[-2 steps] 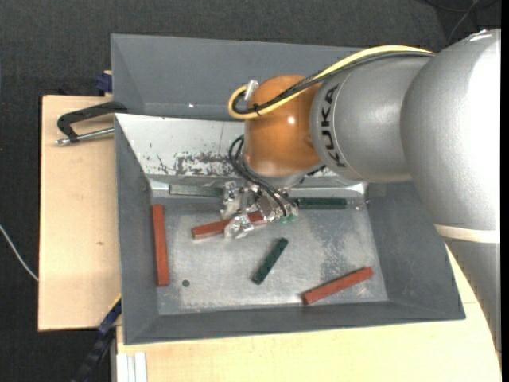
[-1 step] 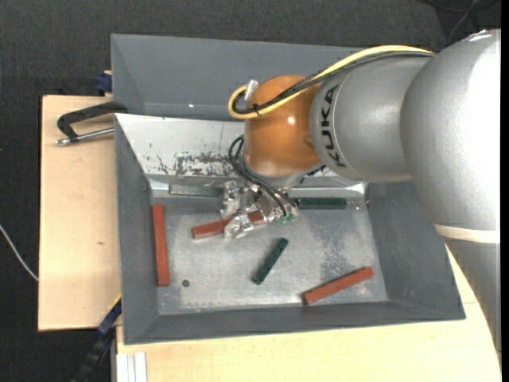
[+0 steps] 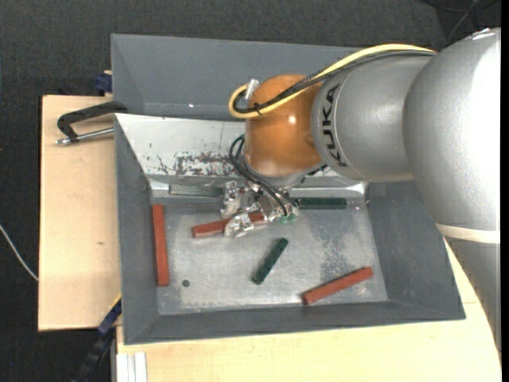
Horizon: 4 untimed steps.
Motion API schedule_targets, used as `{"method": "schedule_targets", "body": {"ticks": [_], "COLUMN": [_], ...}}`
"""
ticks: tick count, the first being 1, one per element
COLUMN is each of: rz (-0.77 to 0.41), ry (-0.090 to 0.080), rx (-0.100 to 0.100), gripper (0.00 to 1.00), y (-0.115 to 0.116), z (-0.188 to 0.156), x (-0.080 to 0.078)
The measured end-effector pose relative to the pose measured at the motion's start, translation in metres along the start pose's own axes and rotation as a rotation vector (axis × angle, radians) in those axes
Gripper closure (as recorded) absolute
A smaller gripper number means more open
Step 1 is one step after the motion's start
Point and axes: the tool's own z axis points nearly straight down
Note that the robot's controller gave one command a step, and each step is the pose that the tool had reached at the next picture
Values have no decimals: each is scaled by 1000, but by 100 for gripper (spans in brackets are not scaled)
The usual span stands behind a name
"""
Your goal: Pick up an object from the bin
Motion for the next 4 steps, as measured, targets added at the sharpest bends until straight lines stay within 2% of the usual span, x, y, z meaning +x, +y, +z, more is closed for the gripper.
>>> {"method": "schedule_targets", "body": {"ticks": [4], "rz": [0], "ry": [-7], "rx": [1], "gripper": [100], "y": [1], "z": [-58], "x": [0]}}
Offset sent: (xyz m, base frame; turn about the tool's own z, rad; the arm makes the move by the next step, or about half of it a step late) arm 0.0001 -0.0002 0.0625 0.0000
